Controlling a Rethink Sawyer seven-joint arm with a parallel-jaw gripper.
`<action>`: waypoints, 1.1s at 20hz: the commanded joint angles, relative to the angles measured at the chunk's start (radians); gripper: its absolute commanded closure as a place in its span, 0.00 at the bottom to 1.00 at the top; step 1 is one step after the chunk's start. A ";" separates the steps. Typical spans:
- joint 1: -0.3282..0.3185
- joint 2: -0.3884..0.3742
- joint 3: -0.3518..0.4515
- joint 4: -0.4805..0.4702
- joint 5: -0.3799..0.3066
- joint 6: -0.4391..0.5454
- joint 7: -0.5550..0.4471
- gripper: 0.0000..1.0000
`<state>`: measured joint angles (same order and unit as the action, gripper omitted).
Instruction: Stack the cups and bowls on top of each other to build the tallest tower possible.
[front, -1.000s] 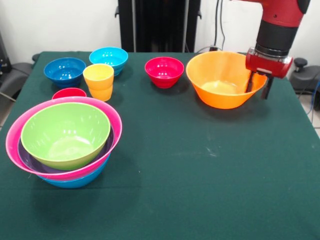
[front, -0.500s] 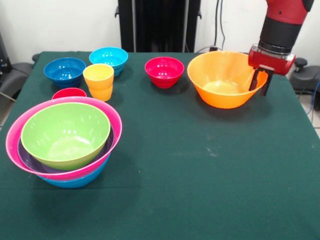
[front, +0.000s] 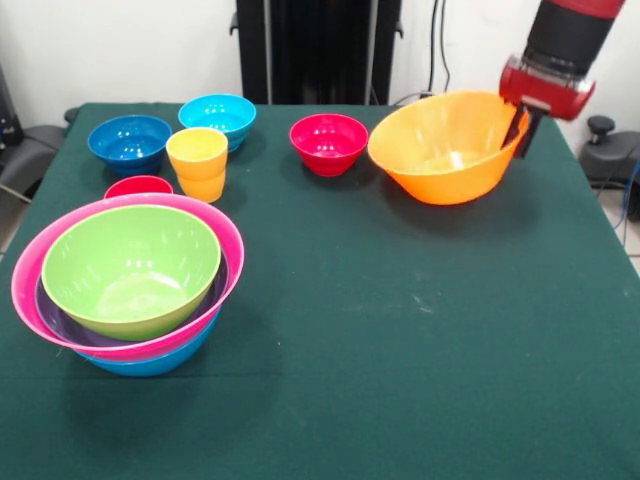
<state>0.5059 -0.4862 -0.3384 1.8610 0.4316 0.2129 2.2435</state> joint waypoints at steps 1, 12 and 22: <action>0.007 -0.124 -0.102 -0.154 -0.005 0.298 0.180 1.00; -0.182 -0.270 -0.036 -0.220 -0.071 0.474 -0.018 1.00; -0.352 -0.356 0.048 -0.320 -0.160 0.660 -0.210 1.00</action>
<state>0.2384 -0.7944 -0.4216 1.6346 0.3969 0.6821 2.2435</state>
